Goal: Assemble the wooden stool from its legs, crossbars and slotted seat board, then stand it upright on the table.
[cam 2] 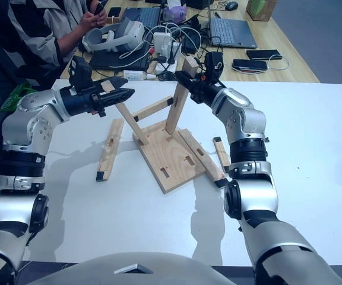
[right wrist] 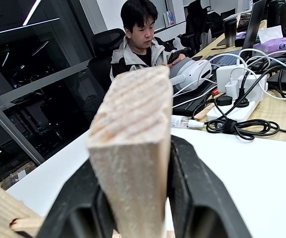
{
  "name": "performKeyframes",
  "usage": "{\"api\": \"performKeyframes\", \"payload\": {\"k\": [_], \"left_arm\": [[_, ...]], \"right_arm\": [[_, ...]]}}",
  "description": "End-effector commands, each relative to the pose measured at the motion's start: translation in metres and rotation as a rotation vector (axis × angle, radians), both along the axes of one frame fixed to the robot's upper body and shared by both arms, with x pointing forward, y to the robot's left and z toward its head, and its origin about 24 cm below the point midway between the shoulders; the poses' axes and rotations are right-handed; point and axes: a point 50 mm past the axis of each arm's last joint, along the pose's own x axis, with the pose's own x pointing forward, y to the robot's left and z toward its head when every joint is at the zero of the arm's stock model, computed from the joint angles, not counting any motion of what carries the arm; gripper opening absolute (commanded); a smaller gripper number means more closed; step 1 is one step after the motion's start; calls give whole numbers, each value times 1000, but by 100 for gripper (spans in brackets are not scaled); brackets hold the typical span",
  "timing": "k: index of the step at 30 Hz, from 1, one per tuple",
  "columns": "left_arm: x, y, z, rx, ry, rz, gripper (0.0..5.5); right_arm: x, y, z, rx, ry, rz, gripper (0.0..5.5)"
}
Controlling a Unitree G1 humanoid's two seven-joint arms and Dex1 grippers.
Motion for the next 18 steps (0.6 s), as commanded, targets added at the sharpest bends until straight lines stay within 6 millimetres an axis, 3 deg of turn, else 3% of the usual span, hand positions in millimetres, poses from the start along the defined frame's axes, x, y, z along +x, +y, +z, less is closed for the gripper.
{"api": "performKeyframes", "payload": {"k": [1,10,18], "left_arm": [[-8,8,-27,115,98,-4,201],[-10,4,-27,111,89,-37,201],[-15,-4,-24,92,91,-106,201]], "right_arm": [[3,-1,-14,-22,60,-17,115],[-1,26,-15,-41,40,71,114],[3,34,-20,-94,56,30,113]]}}
